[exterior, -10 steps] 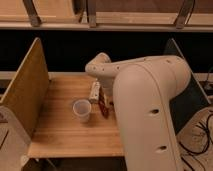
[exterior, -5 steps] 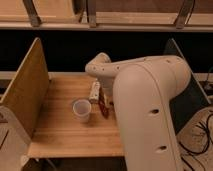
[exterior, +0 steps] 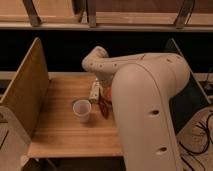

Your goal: Place the white sponge in the ceramic cup

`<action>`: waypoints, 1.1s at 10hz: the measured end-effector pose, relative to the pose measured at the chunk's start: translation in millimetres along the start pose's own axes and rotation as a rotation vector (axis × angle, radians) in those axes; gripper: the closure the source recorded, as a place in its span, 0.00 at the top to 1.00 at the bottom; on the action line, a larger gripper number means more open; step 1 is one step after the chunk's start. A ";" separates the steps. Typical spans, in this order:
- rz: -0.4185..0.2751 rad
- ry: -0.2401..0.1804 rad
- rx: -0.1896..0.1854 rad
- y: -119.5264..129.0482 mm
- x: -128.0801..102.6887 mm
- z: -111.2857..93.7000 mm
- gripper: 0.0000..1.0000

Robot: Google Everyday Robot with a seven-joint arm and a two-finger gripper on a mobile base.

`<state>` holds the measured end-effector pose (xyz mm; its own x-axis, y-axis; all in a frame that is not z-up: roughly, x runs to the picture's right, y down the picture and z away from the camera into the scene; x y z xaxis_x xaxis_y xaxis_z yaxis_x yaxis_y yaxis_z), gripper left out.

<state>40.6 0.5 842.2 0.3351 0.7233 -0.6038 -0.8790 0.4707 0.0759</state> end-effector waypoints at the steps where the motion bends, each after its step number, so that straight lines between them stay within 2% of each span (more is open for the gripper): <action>1: -0.044 -0.080 -0.027 17.8 -18.3 -13.9 0.80; 2: -0.062 -0.115 -0.054 28.4 -23.1 -19.9 0.80; 3: -0.070 -0.144 -0.098 43.4 -23.1 -25.0 0.80; 5: -0.052 -0.132 -0.190 81.1 -6.2 -25.5 0.80; 6: -0.051 -0.134 -0.199 85.6 -5.7 -26.0 0.80; 9: -0.048 -0.132 -0.193 82.6 -5.3 -25.9 0.80; 10: -0.050 -0.140 -0.184 80.6 -8.5 -27.2 0.80; 11: -0.063 -0.178 -0.155 75.4 -22.4 -35.7 0.80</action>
<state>-45.3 1.7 833.2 0.4336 0.7789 -0.4531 -0.8914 0.4444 -0.0890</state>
